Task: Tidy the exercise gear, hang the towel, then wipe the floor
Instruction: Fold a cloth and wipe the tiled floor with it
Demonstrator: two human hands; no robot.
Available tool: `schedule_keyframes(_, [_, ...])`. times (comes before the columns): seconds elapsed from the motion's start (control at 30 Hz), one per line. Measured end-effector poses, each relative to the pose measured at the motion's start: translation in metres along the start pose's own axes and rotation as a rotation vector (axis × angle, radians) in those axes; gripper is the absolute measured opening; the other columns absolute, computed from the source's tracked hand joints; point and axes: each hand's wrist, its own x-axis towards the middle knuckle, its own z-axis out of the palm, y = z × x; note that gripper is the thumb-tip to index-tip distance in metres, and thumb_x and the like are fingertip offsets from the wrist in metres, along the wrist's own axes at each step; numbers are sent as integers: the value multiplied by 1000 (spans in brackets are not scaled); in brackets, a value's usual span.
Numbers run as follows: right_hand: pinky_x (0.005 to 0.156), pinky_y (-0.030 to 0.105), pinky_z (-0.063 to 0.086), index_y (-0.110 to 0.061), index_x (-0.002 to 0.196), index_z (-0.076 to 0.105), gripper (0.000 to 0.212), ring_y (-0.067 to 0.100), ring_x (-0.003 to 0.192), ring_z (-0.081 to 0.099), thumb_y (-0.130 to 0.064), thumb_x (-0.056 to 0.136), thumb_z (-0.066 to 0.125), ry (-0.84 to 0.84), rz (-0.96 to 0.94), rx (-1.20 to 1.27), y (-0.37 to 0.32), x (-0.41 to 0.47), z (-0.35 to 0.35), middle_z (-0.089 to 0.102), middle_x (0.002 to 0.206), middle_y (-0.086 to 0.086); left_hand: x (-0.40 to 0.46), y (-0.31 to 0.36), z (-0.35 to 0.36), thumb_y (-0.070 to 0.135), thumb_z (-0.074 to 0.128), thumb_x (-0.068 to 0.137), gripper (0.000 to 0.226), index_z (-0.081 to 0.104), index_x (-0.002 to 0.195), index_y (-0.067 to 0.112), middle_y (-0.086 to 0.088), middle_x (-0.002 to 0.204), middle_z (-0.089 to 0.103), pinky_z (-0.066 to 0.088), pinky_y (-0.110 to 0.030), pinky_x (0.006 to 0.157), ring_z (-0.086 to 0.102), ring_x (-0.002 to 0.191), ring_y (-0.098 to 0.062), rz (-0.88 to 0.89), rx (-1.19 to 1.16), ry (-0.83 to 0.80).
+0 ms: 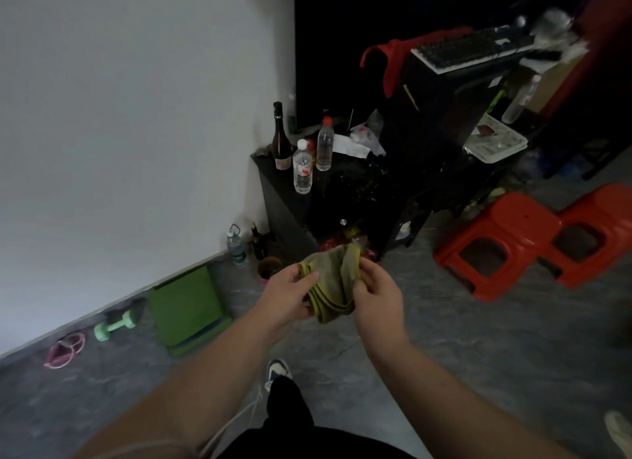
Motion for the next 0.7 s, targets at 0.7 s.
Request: schedule_keyframes(0.7, [78,23,52,-15,89,70,40,13,92,67,15,80,45,-141,-26,-155,-2,247,93,71,96,1,255,96,-62,17,61,95,34,56,128,13,-19,119,69,50,-66,90,68,106,-38,-319,-330,14])
